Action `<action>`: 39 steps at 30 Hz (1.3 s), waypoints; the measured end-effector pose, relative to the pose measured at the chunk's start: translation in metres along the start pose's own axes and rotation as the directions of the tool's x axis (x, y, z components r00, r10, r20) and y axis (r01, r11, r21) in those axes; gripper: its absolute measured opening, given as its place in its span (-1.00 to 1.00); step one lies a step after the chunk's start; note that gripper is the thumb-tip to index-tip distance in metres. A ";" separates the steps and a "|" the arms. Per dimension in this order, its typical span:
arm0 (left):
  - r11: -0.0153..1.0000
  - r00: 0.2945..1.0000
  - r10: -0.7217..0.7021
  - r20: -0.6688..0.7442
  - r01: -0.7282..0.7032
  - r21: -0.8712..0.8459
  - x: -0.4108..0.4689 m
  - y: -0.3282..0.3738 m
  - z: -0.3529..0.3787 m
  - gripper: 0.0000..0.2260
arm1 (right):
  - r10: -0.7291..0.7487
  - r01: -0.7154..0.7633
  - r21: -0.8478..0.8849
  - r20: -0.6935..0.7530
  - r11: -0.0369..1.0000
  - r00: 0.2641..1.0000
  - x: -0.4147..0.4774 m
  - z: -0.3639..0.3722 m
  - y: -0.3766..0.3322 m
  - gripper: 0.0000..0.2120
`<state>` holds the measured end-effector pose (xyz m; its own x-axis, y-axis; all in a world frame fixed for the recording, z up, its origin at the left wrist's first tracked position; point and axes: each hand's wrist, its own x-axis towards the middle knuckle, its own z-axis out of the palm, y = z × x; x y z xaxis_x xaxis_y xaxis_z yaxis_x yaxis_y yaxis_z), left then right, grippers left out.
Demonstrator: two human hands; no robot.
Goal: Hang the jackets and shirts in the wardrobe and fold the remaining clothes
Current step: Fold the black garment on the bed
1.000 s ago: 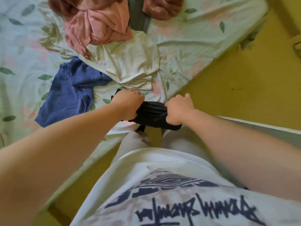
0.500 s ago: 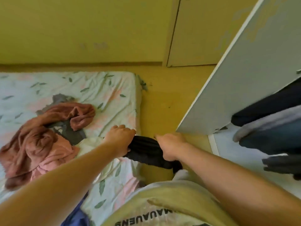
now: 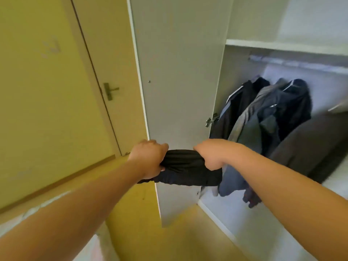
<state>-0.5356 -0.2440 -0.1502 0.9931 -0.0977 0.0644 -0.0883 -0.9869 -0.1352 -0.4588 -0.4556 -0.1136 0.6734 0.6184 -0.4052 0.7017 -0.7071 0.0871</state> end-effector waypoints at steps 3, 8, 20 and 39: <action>0.996 0.990 0.071 -0.120 -0.076 -0.042 0.057 0.017 -0.062 -0.67 | 0.124 -0.125 -0.008 -0.118 0.992 0.985 -0.042 -0.057 0.047 -0.81; 0.982 0.887 0.188 -0.421 -0.185 0.047 0.131 0.041 -0.176 -0.66 | 0.304 -0.337 -0.036 -0.350 0.941 0.886 -0.113 -0.141 0.111 -0.77; 0.927 0.468 0.340 -0.816 -0.312 0.208 0.308 0.129 -0.320 -0.60 | 0.441 -0.682 0.071 -0.810 0.728 0.387 -0.176 -0.233 0.265 -0.60; 0.835 0.832 0.271 -0.484 -0.454 -0.312 0.534 0.247 -0.334 -0.49 | 0.778 -0.695 0.352 -0.323 0.627 0.539 -0.110 -0.233 0.448 -0.82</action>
<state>-0.0522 -0.5826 0.1807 0.7651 -0.4113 0.4954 -0.5482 -0.8196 0.1663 -0.1644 -0.7604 0.1820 0.9839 -0.1066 0.1432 -0.1100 -0.9938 0.0164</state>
